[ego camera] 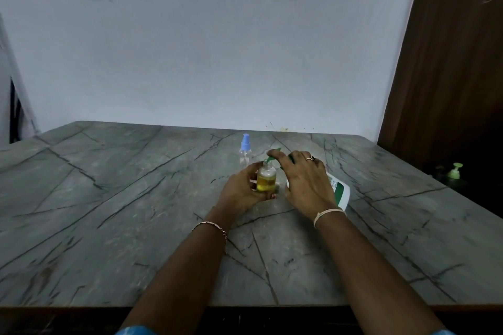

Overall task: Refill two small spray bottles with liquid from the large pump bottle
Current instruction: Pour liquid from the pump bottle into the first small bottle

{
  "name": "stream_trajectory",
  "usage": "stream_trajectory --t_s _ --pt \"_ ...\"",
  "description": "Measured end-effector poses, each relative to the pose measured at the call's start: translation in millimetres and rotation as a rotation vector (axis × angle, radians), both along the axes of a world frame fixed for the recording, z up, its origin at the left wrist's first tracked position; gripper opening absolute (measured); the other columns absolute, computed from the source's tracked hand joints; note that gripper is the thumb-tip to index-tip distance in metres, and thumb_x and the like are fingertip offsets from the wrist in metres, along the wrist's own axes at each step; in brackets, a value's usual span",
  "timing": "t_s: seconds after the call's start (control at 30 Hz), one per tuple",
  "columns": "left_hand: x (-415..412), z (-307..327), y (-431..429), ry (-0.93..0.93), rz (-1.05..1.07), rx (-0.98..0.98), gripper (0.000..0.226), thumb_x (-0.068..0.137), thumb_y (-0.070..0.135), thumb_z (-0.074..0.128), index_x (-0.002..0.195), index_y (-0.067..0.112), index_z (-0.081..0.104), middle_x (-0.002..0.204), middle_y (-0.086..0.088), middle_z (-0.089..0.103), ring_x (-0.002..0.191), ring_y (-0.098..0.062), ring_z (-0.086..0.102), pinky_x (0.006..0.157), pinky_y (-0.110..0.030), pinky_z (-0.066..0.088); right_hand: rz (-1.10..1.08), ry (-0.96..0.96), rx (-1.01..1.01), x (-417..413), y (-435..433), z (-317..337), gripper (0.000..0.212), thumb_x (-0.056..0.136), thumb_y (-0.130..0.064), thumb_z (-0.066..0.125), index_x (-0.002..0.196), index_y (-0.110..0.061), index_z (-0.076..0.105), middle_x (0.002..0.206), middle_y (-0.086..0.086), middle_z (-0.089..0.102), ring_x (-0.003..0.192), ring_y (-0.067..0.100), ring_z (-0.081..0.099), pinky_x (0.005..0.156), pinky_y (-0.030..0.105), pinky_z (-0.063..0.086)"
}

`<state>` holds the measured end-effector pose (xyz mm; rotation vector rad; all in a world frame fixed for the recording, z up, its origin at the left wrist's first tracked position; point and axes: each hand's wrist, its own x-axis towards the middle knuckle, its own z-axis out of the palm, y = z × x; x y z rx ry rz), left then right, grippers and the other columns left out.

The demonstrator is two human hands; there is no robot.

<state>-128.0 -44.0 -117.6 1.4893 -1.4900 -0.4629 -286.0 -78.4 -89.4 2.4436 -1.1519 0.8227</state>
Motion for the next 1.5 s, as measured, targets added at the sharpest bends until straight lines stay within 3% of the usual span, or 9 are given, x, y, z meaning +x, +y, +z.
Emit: stream_trajectory --t_s 0.13,0.33,0.5,0.63,0.83,1.3,1.5 --pt "-1.0 0.8 0.6 -0.017 0.010 -0.002 0.086 0.062 0.031 0.086 0.136 0.028 0.044 0.118 0.001 0.065 0.101 -0.012 0.064 0.095 -0.032 0.051 0.005 0.012 0.005 -4.3 -0.7 -0.8 0.082 0.081 -0.017 0.065 0.146 -0.039 0.020 0.124 0.005 0.052 0.117 0.026 0.047 0.099 0.043 0.038" --pt "-0.2 -0.1 -0.3 -0.040 0.012 0.003 0.086 0.063 0.031 0.086 0.137 0.027 0.043 0.120 -0.001 0.065 0.103 -0.014 0.063 0.097 -0.036 0.050 0.064 -0.073 0.055 -1.2 0.0 2.7 0.072 0.077 -0.017 0.069 0.136 -0.036 0.032 0.120 0.001 0.055 0.116 0.023 0.048 0.099 0.041 0.038" --pt "-1.1 2.0 1.2 -0.054 0.021 -0.009 0.084 0.064 0.030 0.085 0.137 0.025 0.044 0.119 0.000 0.065 0.102 -0.012 0.063 0.094 -0.027 0.049 0.059 -0.062 0.052 -0.5 0.1 2.5 0.075 0.077 -0.018 0.070 0.139 -0.036 0.031 0.120 0.003 0.055 0.116 0.025 0.048 0.100 0.042 0.038" --pt "-1.1 0.9 0.8 -0.046 0.021 -0.013 0.085 0.063 0.030 0.086 0.137 0.025 0.044 0.119 -0.002 0.066 0.101 -0.014 0.064 0.095 -0.032 0.051 0.022 -0.008 0.019 -4.6 -0.6 -0.4 0.085 0.077 -0.016 0.069 0.144 -0.039 0.023 0.119 0.004 0.055 0.114 0.026 0.049 0.099 0.043 0.039" --pt "0.0 0.1 0.0 -0.036 0.009 -0.012 0.087 0.061 0.033 0.087 0.137 0.026 0.044 0.118 -0.001 0.066 0.100 -0.014 0.065 0.095 -0.036 0.051 0.034 -0.033 0.033 -1.0 -1.6 1.3 0.079 0.076 -0.016 0.070 0.141 -0.037 0.028 0.122 0.004 0.054 0.117 0.025 0.048 0.100 0.043 0.038" --pt "-1.0 1.4 1.6 -0.052 0.014 0.000 0.087 0.063 0.032 0.085 0.138 0.026 0.042 0.119 0.003 0.064 0.101 -0.012 0.063 0.095 -0.029 0.049 0.015 -0.009 0.025 -5.1 -2.9 -2.0 0.087 0.077 -0.017 0.070 0.144 -0.040 0.021 0.119 0.005 0.055 0.115 0.026 0.049 0.098 0.045 0.040" --pt "-0.4 1.2 -0.7 -0.045 0.011 0.010 0.087 0.062 0.034 0.086 0.138 0.028 0.042 0.120 0.001 0.065 0.102 -0.012 0.063 0.096 -0.033 0.050 0.009 -0.018 0.014 -0.5 -1.1 1.2 0.080 0.078 -0.014 0.067 0.141 -0.038 0.024 0.121 0.005 0.054 0.117 0.026 0.048 0.098 0.043 0.038"
